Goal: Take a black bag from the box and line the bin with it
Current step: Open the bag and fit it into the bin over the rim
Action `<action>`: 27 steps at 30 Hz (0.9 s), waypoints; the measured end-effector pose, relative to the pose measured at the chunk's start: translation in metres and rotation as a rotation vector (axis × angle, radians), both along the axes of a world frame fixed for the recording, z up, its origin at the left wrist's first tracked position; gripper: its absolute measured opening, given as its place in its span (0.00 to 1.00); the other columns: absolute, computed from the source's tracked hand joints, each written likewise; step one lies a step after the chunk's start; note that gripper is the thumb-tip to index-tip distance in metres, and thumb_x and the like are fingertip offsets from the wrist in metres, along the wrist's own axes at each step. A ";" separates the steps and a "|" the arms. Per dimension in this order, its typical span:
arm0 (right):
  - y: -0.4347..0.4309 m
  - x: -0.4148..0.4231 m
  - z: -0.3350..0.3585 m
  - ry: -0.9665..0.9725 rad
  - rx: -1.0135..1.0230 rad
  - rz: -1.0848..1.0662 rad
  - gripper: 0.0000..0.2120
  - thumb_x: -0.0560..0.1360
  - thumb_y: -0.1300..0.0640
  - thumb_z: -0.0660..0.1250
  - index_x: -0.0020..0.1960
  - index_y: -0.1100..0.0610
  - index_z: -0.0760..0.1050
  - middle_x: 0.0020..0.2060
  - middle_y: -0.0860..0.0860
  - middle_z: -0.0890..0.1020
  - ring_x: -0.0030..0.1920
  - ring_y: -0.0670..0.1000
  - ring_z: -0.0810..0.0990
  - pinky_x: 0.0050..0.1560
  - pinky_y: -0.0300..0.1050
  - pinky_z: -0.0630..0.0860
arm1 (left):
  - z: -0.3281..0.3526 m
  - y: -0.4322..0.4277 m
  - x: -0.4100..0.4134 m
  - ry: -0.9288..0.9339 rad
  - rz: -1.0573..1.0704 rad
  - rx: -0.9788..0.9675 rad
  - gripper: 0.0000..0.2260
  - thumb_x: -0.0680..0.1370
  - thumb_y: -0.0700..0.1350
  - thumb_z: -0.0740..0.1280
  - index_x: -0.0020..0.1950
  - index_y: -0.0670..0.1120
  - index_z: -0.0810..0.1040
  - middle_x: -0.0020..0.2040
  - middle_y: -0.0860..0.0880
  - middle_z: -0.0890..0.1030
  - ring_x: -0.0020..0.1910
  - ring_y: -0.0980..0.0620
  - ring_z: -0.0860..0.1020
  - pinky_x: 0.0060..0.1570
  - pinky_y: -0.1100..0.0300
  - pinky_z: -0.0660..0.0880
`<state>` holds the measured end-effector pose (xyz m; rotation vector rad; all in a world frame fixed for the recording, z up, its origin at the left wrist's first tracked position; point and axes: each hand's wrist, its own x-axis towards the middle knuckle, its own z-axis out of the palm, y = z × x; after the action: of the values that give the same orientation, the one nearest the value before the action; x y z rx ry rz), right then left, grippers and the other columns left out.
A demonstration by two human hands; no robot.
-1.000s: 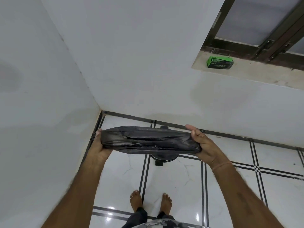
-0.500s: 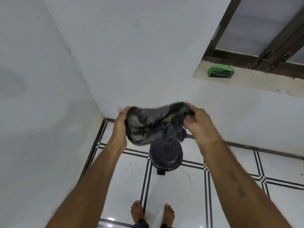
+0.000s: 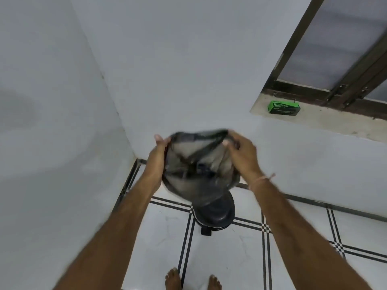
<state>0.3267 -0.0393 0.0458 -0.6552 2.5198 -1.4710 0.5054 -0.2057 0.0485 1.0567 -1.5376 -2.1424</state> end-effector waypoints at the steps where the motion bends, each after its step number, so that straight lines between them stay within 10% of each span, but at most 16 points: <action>1: -0.002 0.003 0.021 0.167 -0.128 -0.038 0.18 0.81 0.59 0.68 0.71 0.57 0.77 0.67 0.52 0.81 0.67 0.46 0.77 0.72 0.37 0.71 | 0.006 -0.003 -0.005 0.012 0.018 -0.102 0.32 0.79 0.72 0.50 0.65 0.55 0.82 0.56 0.54 0.87 0.56 0.58 0.84 0.58 0.60 0.79; 3: 0.011 0.021 0.008 0.291 -0.041 0.007 0.18 0.83 0.60 0.67 0.72 0.60 0.76 0.66 0.53 0.81 0.66 0.47 0.78 0.65 0.30 0.72 | -0.017 0.002 0.007 -0.129 0.007 -0.238 0.34 0.79 0.74 0.49 0.67 0.55 0.81 0.58 0.53 0.86 0.57 0.60 0.84 0.57 0.61 0.80; 6: 0.048 0.062 -0.076 -0.314 0.480 0.314 0.11 0.80 0.61 0.67 0.59 0.60 0.84 0.54 0.52 0.84 0.57 0.51 0.80 0.64 0.45 0.76 | -0.084 0.025 0.048 -0.363 -0.050 0.015 0.44 0.73 0.80 0.48 0.66 0.48 0.83 0.57 0.43 0.86 0.58 0.44 0.83 0.62 0.48 0.80; 15: 0.054 0.031 -0.049 -0.400 0.032 0.021 0.23 0.80 0.57 0.70 0.75 0.56 0.73 0.71 0.51 0.78 0.70 0.51 0.76 0.75 0.52 0.70 | -0.050 0.010 0.028 -0.097 0.016 0.007 0.30 0.82 0.69 0.47 0.58 0.54 0.83 0.46 0.54 0.89 0.49 0.54 0.87 0.49 0.58 0.80; 20: 0.045 0.023 -0.042 -0.386 -0.074 0.034 0.26 0.82 0.57 0.68 0.79 0.57 0.67 0.74 0.50 0.73 0.70 0.45 0.71 0.75 0.46 0.68 | -0.042 0.003 0.019 -0.017 0.066 -0.007 0.33 0.83 0.68 0.46 0.76 0.49 0.73 0.51 0.56 0.86 0.50 0.60 0.83 0.45 0.64 0.78; 27: 0.037 0.002 -0.058 -0.564 -0.104 0.047 0.28 0.83 0.50 0.67 0.81 0.50 0.63 0.76 0.50 0.71 0.74 0.53 0.71 0.73 0.62 0.71 | -0.036 -0.003 0.006 0.027 0.090 0.039 0.29 0.84 0.65 0.45 0.68 0.50 0.76 0.48 0.59 0.87 0.42 0.66 0.85 0.39 0.70 0.80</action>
<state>0.3284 -0.0021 -0.0119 -0.2549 1.9967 -1.5145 0.5112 -0.2089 0.0123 1.0833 -1.4137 -2.1256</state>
